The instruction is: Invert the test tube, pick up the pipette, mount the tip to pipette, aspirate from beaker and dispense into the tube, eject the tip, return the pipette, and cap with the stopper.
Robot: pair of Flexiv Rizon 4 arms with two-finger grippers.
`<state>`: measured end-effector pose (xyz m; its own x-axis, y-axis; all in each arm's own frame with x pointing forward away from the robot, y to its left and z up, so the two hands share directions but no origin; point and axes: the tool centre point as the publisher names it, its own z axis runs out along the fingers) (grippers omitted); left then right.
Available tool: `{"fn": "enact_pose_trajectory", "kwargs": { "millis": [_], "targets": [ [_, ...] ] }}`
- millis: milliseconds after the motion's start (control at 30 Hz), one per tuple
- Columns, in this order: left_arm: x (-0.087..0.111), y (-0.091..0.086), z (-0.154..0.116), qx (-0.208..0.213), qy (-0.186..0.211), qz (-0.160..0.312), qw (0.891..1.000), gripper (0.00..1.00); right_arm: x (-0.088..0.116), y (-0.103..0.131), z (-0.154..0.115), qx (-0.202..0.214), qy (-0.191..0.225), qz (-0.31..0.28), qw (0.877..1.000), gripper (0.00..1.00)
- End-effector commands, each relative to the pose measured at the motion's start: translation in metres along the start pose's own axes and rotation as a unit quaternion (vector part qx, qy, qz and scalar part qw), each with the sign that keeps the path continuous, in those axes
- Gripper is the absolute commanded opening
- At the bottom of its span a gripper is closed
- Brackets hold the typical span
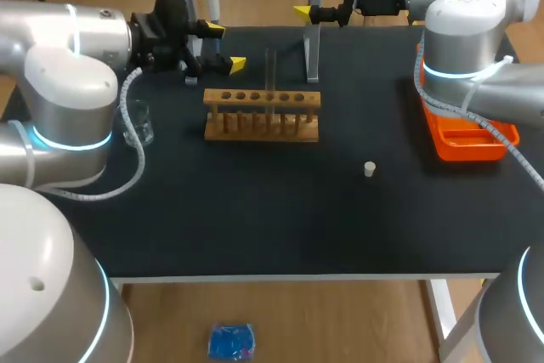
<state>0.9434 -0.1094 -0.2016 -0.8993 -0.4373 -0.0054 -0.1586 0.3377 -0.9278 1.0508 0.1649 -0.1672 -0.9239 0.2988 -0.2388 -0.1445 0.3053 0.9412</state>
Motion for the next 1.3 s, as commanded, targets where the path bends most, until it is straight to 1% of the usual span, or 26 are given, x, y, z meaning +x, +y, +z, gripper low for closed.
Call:
{"fn": "enact_pose_trajectory", "kwargs": {
  "millis": [33, 600, 667, 700, 767, 833, 867, 1000, 1067, 1100, 1133, 1200, 1233, 1300],
  "targets": [
    [-0.001, -0.002, 0.000, -0.006, 0.001, -0.001, 1.000, 1.00, 0.000, 0.000, 0.000, 0.001, 0.000, 0.000, 1.000, 1.00],
    [-0.001, -0.002, 0.000, -0.006, 0.001, -0.001, 1.000, 1.00, 0.000, 0.000, 0.000, 0.001, 0.000, 0.000, 1.000, 1.00],
    [-0.001, -0.002, 0.000, -0.006, 0.001, -0.001, 1.000, 1.00, 0.004, 0.001, -0.017, 0.002, 0.000, 0.003, 1.000, 1.00],
    [-0.001, -0.002, 0.000, -0.006, 0.001, -0.001, 1.000, 1.00, 0.008, -0.002, -0.029, 0.013, -0.012, 0.005, 1.000, 1.00],
    [-0.001, -0.002, 0.000, -0.006, 0.001, -0.001, 1.000, 1.00, 0.020, -0.007, -0.061, 0.016, -0.012, 0.006, 1.000, 1.00],
    [-0.001, -0.002, 0.000, -0.006, 0.001, -0.001, 1.000, 1.00, 0.032, -0.015, -0.092, 0.032, -0.024, 0.002, 0.999, 1.00],
    [-0.001, -0.002, 0.000, -0.006, 0.001, -0.001, 1.000, 1.00, 0.036, -0.019, -0.107, 0.032, -0.027, 0.000, 0.999, 1.00],
    [-0.001, -0.002, 0.000, -0.006, 0.001, -0.001, 1.000, 1.00, 0.063, -0.041, -0.174, 0.040, -0.047, 0.017, 0.998, 1.00],
    [-0.001, -0.002, 0.000, -0.006, 0.001, -0.001, 1.000, 1.00, 0.084, -0.057, -0.202, 0.052, -0.060, 0.025, 0.997, 1.00],
    [-0.001, -0.002, 0.000, -0.006, 0.001, -0.001, 1.000, 1.00, 0.094, -0.065, -0.214, 0.057, -0.062, 0.024, 0.996, 1.00],
    [-0.001, -0.002, 0.000, -0.006, 0.001, -0.001, 1.000, 1.00, 0.098, -0.074, -0.223, 0.067, -0.061, 0.025, 0.996, 1.00],
    [-0.001, -0.002, 0.000, -0.006, 0.001, -0.001, 1.000, 1.00, 0.120, -0.087, -0.242, 0.070, -0.061, 0.049, 0.995, 1.00],
    [-0.001, -0.002, 0.000, -0.006, 0.001, -0.001, 1.000, 1.00, 0.130, -0.093, -0.249, 0.078, -0.057, 0.042, 0.994, 1.00],
    [-0.001, -0.002, 0.000, -0.006, 0.001, -0.001, 1.000, 1.00, 0.145, -0.103, -0.259, 0.078, -0.047, 0.059, 0.994, 1.00]
  ]
}}
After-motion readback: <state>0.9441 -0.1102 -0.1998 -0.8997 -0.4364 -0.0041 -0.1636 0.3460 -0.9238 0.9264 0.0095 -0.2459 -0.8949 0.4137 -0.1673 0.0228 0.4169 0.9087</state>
